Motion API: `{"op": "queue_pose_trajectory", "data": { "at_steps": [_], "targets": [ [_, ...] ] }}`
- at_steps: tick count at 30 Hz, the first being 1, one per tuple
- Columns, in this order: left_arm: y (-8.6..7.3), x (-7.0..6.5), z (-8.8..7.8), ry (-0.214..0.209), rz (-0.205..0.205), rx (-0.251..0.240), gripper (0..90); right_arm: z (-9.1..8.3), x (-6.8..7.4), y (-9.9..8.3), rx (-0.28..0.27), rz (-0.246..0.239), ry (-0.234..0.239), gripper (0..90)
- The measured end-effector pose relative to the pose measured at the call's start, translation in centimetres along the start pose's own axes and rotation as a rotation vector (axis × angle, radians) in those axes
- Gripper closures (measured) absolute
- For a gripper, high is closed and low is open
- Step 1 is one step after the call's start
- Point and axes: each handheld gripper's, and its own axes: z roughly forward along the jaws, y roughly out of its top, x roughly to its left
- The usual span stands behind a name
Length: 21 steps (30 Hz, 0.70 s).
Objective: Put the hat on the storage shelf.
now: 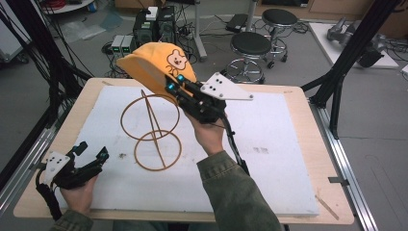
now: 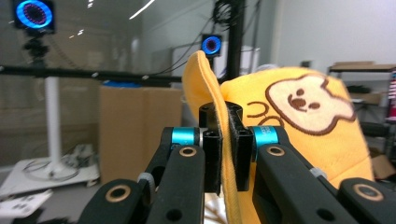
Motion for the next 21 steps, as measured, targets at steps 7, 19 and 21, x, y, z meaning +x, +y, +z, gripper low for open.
{"op": "queue_pose_trajectory", "data": {
  "at_steps": [7, 19, 21],
  "targets": [
    [0.0, 0.1, 0.0, 0.000, 0.000, 0.002, 22.2, 1.2, 1.9, -1.5, 0.045, -0.010, 0.073, 86.3],
    [0.0, 0.0, 0.1, -0.005, -0.008, 0.003, 22.2, 2.4, 3.7, -5.9, 0.160, 0.029, 0.170, 86.0],
    [0.0, 0.0, 0.1, -0.005, -0.009, 0.003, 22.1, 2.5, 4.1, -6.4, 0.161, 0.023, 0.180, 85.9]
  ]
}}
